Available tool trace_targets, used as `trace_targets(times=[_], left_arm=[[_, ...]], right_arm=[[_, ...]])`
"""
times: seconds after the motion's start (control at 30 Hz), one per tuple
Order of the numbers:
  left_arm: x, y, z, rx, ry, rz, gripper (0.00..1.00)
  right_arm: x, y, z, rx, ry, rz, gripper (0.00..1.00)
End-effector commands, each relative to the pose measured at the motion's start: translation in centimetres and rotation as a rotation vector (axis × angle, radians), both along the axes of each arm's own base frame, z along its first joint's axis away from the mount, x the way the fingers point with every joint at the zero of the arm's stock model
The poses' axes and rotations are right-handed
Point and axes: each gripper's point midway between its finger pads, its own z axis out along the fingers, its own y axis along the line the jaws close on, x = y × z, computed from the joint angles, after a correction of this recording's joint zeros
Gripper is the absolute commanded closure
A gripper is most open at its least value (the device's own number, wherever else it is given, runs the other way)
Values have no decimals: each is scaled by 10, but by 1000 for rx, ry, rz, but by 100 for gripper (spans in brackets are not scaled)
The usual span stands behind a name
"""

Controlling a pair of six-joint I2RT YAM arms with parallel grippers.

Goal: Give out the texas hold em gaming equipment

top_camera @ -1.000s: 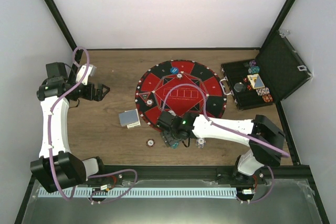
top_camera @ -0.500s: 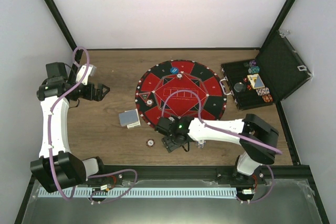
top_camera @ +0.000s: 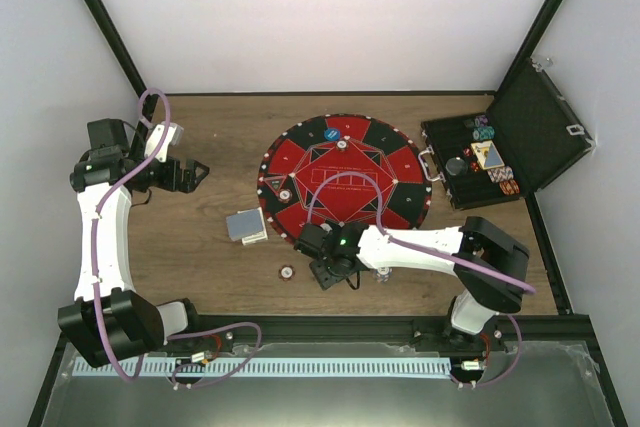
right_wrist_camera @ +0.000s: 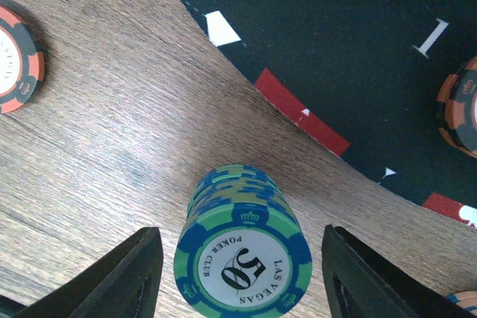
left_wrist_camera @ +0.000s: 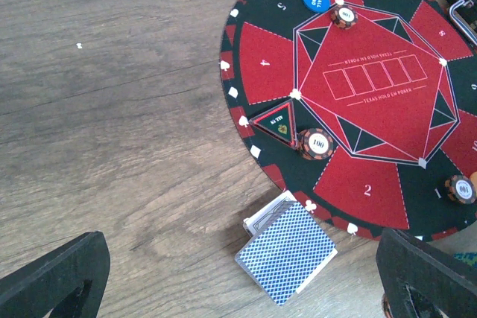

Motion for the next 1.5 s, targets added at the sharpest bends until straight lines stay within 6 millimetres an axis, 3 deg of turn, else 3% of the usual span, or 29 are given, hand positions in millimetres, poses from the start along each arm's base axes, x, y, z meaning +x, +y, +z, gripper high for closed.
trace_targets(times=[0.0,0.57,1.2,1.37,1.47], left_arm=[[1,0,8,5,-35,-13,0],[-1,-1,7,4,-33,-17,0],[-2,-3,10,1,-38,-25,0],[-3,-3,10,5,-38,-27,0],[-3,-2,9,6,-39,-28,0]], right_arm=[[4,6,4,9,-19,-3,42],[5,8,8,8,-24,-1,66],[11,16,38,14,-53,28,68],[12,18,35,1,-52,41,68],[23,23,38,-5,-79,44,70]])
